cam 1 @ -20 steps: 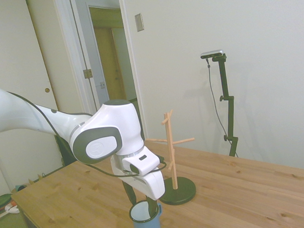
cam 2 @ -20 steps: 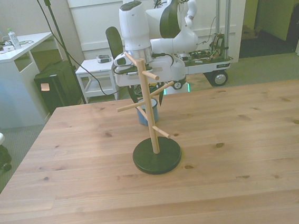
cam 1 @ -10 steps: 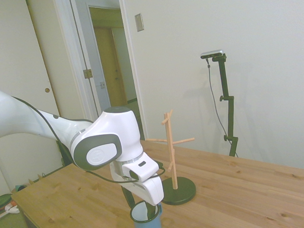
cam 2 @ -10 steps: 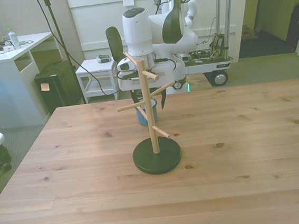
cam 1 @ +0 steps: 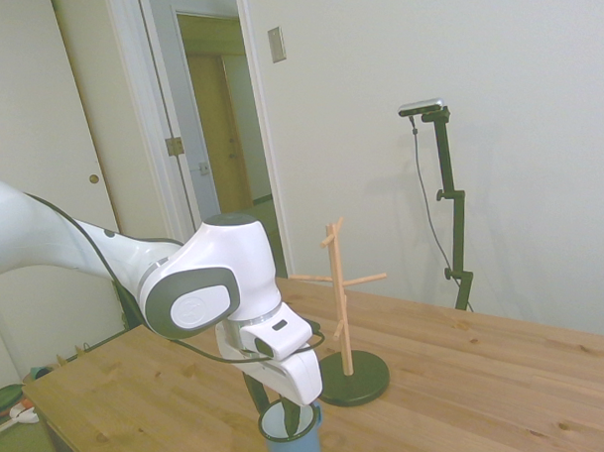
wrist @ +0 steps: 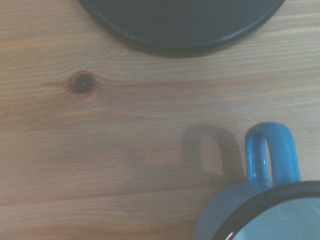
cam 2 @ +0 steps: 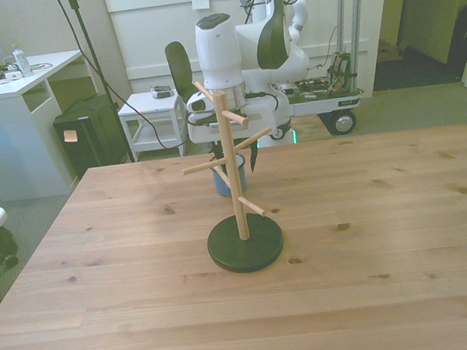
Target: Hang the mug
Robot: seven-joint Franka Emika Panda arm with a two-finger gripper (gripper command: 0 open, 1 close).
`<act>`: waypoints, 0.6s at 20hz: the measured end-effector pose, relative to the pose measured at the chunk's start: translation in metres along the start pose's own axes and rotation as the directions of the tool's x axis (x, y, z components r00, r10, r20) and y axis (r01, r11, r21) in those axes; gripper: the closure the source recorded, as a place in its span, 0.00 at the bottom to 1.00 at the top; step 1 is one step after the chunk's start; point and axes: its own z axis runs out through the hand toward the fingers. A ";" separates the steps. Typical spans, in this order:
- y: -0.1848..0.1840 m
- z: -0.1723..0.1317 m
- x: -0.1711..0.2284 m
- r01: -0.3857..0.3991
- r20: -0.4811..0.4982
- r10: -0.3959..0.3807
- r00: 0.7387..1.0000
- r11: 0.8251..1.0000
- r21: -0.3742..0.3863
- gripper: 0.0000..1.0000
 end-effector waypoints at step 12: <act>-0.003 0.002 -0.002 0.010 0.003 -0.010 1.000 1.000 -0.005 1.00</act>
